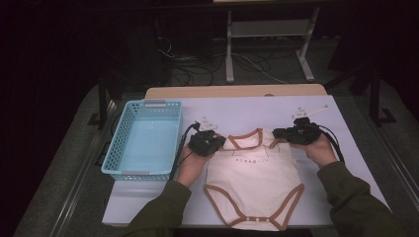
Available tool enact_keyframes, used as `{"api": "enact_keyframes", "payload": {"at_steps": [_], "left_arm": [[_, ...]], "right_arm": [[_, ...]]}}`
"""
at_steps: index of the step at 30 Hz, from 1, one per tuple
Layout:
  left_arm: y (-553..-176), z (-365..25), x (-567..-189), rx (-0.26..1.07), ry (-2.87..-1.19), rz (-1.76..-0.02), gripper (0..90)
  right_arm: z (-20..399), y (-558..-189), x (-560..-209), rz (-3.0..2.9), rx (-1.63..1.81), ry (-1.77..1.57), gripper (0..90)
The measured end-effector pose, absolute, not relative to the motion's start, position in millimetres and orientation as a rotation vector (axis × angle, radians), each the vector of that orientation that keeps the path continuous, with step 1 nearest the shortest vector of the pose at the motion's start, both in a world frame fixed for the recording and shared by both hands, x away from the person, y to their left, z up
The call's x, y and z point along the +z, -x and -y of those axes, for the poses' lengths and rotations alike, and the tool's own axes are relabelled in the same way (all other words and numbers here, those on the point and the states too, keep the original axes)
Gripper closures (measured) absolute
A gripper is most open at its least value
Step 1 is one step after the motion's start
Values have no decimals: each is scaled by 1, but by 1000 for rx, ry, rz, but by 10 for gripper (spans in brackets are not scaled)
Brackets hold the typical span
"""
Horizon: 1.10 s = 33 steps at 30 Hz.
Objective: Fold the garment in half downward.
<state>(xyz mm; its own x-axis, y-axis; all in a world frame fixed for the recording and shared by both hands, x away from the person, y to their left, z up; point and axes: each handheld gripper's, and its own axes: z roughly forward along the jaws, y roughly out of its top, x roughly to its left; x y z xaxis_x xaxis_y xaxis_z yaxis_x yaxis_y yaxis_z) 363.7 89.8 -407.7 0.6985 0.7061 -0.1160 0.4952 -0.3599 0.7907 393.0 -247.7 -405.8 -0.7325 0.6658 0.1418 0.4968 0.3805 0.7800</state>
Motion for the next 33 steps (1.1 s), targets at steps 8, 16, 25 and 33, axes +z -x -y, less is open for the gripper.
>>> {"api": "enact_keyframes", "payload": {"at_steps": [8,16,25,33], "left_arm": [[-346,-96,-407,294,-2075,-869,866],[-336,-98,-413,258,-2112,-859,865],[-327,-105,-414,243,-2143,-819,866],[-315,-109,-414,213,-2157,-787,865]], "right_arm": [[248,-381,-408,-2482,1292,-1026,815],[251,-371,-410,-2509,1292,-1031,815],[259,-355,-410,-2526,1284,-1024,816],[259,-342,-411,-2550,1274,-1007,816]]}}
